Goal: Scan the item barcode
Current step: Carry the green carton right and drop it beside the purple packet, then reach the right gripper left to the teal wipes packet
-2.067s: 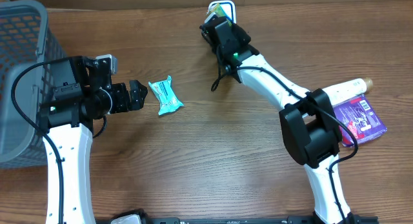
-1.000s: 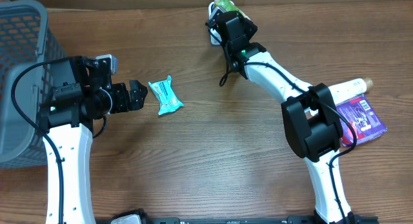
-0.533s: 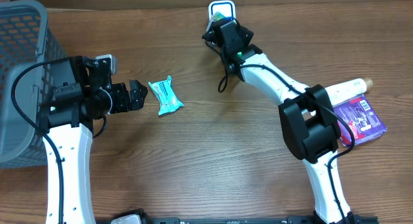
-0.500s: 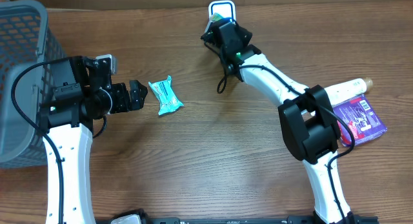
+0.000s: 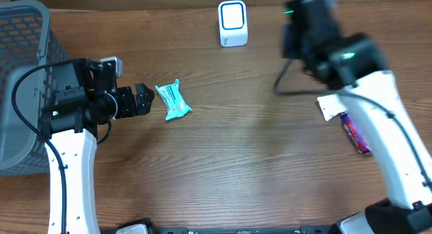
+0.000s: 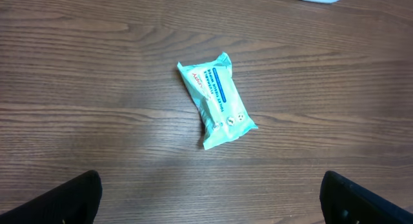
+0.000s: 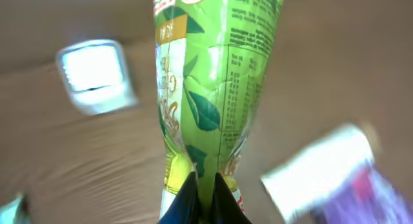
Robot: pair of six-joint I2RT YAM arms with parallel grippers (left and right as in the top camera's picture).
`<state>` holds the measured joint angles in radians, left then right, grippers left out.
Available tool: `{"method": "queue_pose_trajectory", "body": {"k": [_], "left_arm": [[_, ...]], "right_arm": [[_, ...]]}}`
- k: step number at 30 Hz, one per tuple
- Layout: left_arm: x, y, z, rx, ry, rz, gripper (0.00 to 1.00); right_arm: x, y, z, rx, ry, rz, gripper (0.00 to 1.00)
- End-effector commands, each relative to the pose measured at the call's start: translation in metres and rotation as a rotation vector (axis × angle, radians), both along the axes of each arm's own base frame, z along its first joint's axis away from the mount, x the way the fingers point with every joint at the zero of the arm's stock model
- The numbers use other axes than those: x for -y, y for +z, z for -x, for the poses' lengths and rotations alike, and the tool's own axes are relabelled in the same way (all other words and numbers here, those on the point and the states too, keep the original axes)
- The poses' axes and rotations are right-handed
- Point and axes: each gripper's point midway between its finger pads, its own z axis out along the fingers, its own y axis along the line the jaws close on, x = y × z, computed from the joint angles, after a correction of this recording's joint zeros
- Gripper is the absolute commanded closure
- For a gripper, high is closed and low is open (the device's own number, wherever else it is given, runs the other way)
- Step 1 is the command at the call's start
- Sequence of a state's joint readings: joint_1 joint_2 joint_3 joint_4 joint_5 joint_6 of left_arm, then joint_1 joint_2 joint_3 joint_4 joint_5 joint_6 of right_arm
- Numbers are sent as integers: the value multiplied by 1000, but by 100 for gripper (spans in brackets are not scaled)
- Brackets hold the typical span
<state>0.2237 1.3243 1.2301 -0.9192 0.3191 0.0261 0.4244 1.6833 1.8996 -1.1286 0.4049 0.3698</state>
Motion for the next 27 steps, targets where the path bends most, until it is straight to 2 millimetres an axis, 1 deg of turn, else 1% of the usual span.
{"method": "queue_pose_trajectory", "body": {"k": [1,2,3,4,5,6,8,11,13,15,16,17,18,19,21,22,24,27], "left_arm": [[2,7,-2,24,-18,-2,0],[2,7,-2,23,-18,-2,0],[2,7,-2,24,-18,-2,1],[2,7,-2,23,-18,-2,0],[2,7,-2,23,-18,-2,1],[2,7,-2,23,-17,-2,0],[2,7,-2,24,-18,-2,0],[2,7,-2,23,-18,-2,1],[2,7,-2,23,-18,-2,0],[2,7,-2,23,-17,-2,0],[2,7,-2,24,-18,-2,0],[2,7,-2,23,-18,-2,0],[2,7,-2,23,-18,-1,0],[2,7,-2,22,-18,-1,0],[2,7,-2,22,-18,-2,0],[2,7,-2,22,-18,-2,0],[2,7,-2,22,-18,-1,0],[2,7,-2,22,-17,-2,0]], "right_arm": [[88,-55,13,-133,-636,-256,96],[102,-64,19,-159,-707,-262,96],[117,-78,26,-206,-778,-264,96],[127,-87,32,-246,-809,-258,96],[137,-102,36,-295,-844,-264,96],[142,-111,38,-325,-862,-274,96],[154,-137,43,-398,-905,-301,96],[166,-167,50,-461,-953,-314,96],[171,-183,56,-498,-976,-321,96],[173,-193,62,-526,-987,-325,96],[173,-196,65,-539,-992,-324,96],[173,-197,66,-546,-991,-323,87],[173,-197,66,-547,-987,-321,82],[173,-196,66,-545,-983,-321,80],[172,-191,62,-539,-965,-331,80],[168,-188,58,-546,-916,-341,82],[153,-175,47,-566,-774,-393,87],[129,-151,32,-571,-593,-483,86]]}}
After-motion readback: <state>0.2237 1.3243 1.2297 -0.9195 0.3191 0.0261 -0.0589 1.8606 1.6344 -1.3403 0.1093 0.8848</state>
